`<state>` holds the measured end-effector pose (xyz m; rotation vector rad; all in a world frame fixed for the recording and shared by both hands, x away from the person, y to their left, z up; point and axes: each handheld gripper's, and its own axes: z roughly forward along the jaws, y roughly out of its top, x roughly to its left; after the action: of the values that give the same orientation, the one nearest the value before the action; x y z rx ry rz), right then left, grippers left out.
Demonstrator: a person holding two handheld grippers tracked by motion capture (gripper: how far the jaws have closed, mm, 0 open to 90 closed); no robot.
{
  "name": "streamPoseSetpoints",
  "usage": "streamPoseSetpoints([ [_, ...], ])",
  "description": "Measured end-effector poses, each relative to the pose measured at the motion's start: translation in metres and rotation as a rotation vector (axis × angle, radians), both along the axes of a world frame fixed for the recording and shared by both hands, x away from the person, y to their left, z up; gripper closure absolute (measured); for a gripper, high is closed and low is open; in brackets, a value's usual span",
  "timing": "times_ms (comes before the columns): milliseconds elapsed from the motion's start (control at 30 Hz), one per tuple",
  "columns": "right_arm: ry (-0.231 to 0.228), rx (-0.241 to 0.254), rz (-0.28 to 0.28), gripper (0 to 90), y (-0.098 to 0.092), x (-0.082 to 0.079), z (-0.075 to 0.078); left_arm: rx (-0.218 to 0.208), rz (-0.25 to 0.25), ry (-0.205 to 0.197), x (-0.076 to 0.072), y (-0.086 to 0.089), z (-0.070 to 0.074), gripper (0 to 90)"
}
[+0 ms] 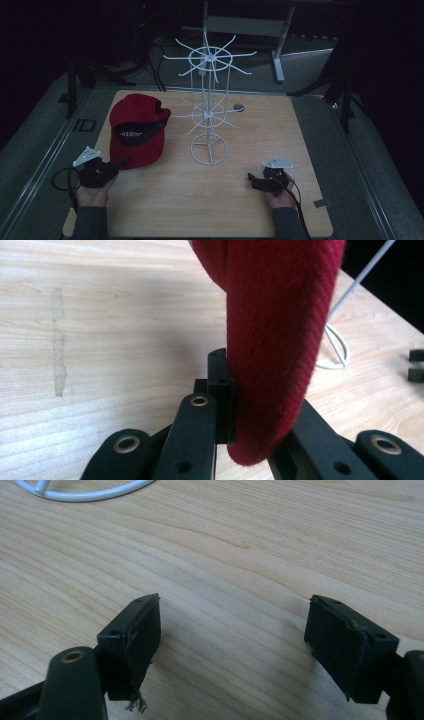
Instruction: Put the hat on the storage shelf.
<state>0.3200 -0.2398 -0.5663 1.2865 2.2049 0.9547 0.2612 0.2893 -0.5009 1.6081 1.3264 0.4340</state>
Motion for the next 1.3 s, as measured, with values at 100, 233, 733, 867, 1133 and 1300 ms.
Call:
streamPoseSetpoints([
  [100, 0.0, 0.0, 0.0, 22.4, 0.0, 0.0, 0.0, -0.005, 0.017, -0.014, 0.0, 0.0, 0.002, 86.0],
  [233, 0.0, 0.0, 0.0, 22.4, 0.0, 0.0, 0.0, -0.007, 0.031, -0.033, 0.0, 0.0, 0.006, 85.9],
  [733, 0.0, 0.001, -0.001, 22.4, 0.0, 0.0, 0.0, -0.012, 0.062, -0.086, 0.002, -0.001, 0.021, 85.9],
  [867, 0.0, 0.001, -0.001, 22.4, 0.0, 0.0, 0.0, -0.008, 0.065, -0.1, 0.003, -0.003, 0.028, 85.9],
  [1133, -0.001, 0.001, 0.0, 22.4, 0.0, 0.0, 0.0, -0.008, 0.079, -0.135, 0.006, -0.006, 0.04, 85.9],
  [1300, -0.001, 0.001, 0.0, 22.4, 0.0, 0.0, 0.0, -0.024, 0.091, -0.158, 0.006, -0.006, 0.045, 85.9],
])
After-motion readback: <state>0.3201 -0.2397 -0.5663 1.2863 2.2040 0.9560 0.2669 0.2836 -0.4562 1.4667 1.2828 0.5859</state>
